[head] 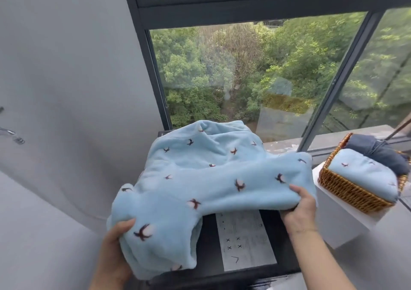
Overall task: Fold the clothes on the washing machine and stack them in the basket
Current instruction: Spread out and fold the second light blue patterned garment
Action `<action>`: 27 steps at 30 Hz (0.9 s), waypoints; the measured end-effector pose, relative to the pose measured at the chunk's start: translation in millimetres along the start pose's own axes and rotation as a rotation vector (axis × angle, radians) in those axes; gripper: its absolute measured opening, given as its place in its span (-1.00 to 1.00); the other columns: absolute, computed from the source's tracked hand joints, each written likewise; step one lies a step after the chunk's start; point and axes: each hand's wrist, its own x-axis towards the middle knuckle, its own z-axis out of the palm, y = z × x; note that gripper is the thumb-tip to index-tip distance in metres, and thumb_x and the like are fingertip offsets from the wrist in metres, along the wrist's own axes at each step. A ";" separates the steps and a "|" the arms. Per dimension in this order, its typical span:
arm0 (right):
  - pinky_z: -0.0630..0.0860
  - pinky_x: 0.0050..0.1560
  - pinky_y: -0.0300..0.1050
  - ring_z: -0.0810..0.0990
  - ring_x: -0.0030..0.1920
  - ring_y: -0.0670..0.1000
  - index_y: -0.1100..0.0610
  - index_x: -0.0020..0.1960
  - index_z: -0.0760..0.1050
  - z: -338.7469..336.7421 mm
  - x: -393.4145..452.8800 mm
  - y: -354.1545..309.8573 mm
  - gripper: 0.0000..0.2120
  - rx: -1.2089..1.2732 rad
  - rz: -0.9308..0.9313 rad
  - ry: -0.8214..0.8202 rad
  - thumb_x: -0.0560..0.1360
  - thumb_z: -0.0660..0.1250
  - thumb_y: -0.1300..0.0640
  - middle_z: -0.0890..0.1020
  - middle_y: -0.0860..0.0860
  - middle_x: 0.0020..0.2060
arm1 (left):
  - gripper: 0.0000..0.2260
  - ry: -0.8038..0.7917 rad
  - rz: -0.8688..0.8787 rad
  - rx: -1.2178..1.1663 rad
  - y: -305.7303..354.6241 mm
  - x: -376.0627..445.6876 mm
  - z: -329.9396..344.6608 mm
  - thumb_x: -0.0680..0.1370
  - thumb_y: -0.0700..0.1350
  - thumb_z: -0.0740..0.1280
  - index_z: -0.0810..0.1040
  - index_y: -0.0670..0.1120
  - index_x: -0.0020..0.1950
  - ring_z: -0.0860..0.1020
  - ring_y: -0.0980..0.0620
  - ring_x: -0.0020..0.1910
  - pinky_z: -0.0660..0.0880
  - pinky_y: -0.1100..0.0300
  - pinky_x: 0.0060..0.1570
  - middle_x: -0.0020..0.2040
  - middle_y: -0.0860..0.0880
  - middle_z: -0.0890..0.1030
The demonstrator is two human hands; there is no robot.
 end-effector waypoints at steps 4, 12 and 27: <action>0.51 -0.30 -0.16 0.58 -0.28 0.06 0.18 -0.11 0.42 -70.1 -1.5 44.7 -0.83 -0.168 0.081 0.426 0.30 0.30 0.23 0.59 0.05 -0.21 | -0.47 -0.092 -0.205 0.414 -39.8 -39.9 -7.0 0.35 -0.10 0.50 0.49 -0.16 0.29 0.62 -0.21 -0.07 0.54 -0.17 0.13 0.03 -0.23 0.60; 0.44 -0.07 -0.11 0.54 -0.07 0.08 0.32 0.17 0.52 -82.4 -20.8 33.4 -0.62 -0.406 -0.167 0.680 0.42 0.34 0.14 0.56 0.11 -0.02 | -0.55 -0.020 -0.375 0.436 -31.7 -43.5 -28.8 0.50 -0.17 0.31 0.36 -0.14 0.39 0.53 -0.35 0.17 0.46 -0.14 0.18 0.36 -0.30 0.43; 0.43 0.26 0.05 0.49 0.23 0.11 0.15 0.41 0.35 14.1 45.9 28.2 -0.40 -0.831 -0.192 -0.037 0.39 0.36 0.10 0.52 0.11 0.26 | -0.34 0.375 -0.070 0.641 -33.3 76.5 -4.2 0.23 0.18 0.52 0.56 -0.21 0.17 0.60 -0.09 -0.07 0.55 0.18 -0.12 -0.06 -0.13 0.64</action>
